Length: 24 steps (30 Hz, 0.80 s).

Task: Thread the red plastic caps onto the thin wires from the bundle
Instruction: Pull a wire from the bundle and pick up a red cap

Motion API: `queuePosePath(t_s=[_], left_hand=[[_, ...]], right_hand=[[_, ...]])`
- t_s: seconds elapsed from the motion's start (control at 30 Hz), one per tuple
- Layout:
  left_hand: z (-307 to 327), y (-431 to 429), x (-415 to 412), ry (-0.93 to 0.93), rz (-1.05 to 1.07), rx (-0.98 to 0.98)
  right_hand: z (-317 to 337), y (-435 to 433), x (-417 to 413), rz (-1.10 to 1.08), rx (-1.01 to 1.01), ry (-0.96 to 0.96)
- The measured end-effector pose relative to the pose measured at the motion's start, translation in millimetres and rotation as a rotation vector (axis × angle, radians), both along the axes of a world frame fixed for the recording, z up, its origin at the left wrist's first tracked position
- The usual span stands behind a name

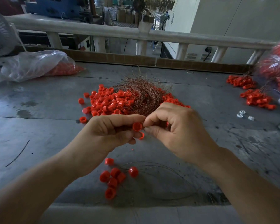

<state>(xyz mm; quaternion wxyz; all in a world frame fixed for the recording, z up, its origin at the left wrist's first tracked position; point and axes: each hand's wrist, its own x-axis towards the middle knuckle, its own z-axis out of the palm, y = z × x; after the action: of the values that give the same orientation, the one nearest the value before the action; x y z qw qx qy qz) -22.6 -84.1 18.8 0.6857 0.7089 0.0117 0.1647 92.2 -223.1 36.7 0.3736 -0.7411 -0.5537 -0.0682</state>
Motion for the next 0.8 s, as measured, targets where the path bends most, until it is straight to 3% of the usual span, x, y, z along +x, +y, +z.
queuePosePath(t_s=[0.8], left_hand=[[-2.4, 3.7, -1.6, -0.009, 0.008, -0.012]], right_hand=[[3.4, 1.7, -1.9, 0.008, -0.019, 0.038]])
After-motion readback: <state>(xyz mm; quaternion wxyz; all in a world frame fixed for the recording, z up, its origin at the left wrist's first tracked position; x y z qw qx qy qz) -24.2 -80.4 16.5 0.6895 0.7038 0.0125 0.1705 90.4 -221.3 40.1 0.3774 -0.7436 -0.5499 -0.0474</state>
